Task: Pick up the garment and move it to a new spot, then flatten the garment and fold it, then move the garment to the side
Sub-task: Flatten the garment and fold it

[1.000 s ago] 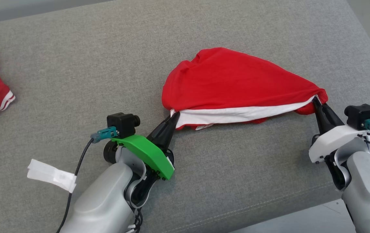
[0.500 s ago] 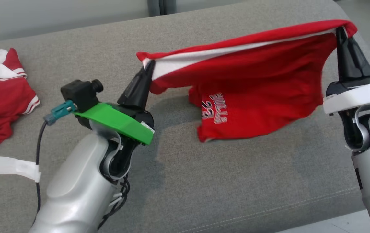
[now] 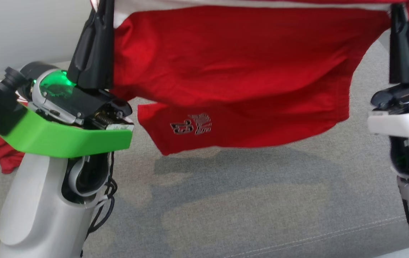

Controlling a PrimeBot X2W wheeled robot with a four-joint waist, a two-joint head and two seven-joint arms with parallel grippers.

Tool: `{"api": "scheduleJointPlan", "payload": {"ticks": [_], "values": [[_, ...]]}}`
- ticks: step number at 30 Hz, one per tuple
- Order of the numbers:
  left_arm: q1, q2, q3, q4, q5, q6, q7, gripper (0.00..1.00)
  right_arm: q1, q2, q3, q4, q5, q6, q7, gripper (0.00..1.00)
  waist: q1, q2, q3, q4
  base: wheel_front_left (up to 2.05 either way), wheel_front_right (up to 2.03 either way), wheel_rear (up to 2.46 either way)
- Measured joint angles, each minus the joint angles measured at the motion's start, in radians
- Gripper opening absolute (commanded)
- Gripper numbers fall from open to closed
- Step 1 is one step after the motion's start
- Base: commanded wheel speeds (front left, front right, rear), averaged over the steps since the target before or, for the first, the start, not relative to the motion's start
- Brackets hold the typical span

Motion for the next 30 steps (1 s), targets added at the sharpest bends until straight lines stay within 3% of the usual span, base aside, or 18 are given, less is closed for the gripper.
{"api": "scheduleJointPlan", "payload": {"ticks": [4, 9, 13, 18, 20, 24, 30], "values": [[0.065, 0.023, -0.015, 0.035, -0.028, 0.052, 0.004, 0.00, 0.053, -0.008, 0.075, 0.071, 0.039, 0.000, 0.048, 0.00, 0.0001, 0.0000, 0.017, 0.006, 0.00, 0.00, 0.00], [0.087, 0.077, -0.003, 0.187, -0.063, 0.100, 0.102, 0.00, -0.013, -0.007, 0.193, 0.221, 0.069, 0.001, 0.178, 0.00, 0.0000, 0.0000, 0.059, 0.020, 0.00, 0.00, 0.00], [-0.041, 0.077, 0.050, 0.291, -0.074, 0.138, 0.136, 0.00, -0.268, 0.012, 0.163, 0.264, 0.036, 0.006, 0.191, 0.00, 0.0000, -0.0001, 0.096, 0.041, 0.00, 0.00, 0.00], [-0.389, 0.075, 0.137, 0.207, -0.024, 0.143, 0.075, 0.00, -0.606, 0.032, 0.069, 0.192, -0.013, -0.012, 0.080, 0.00, 0.0000, -0.0001, 0.119, 0.084, 0.00, 0.00, 0.00], [-0.394, 0.073, 0.125, 0.194, -0.021, 0.140, 0.069, 0.00, -0.566, 0.011, 0.091, 0.259, -0.018, -0.009, 0.070, 0.00, 0.0000, 0.0000, 0.125, 0.106, 0.00, 0.00, 0.00], [-0.183, 0.066, 0.051, 0.245, -0.030, 0.133, 0.097, 0.00, -0.360, 0.011, 0.141, 0.402, -0.013, -0.009, 0.112, 0.00, 0.0000, -0.0001, 0.136, 0.116, 0.00, 0.00, 0.00], [0.178, -0.042, -0.040, 0.381, -0.090, 0.144, 0.097, 0.00, -0.104, 0.012, 0.182, 0.589, 0.003, -0.009, 0.142, 0.00, 0.0000, 0.0000, 0.177, 0.117, 0.00, 0.00, 0.00]]}}
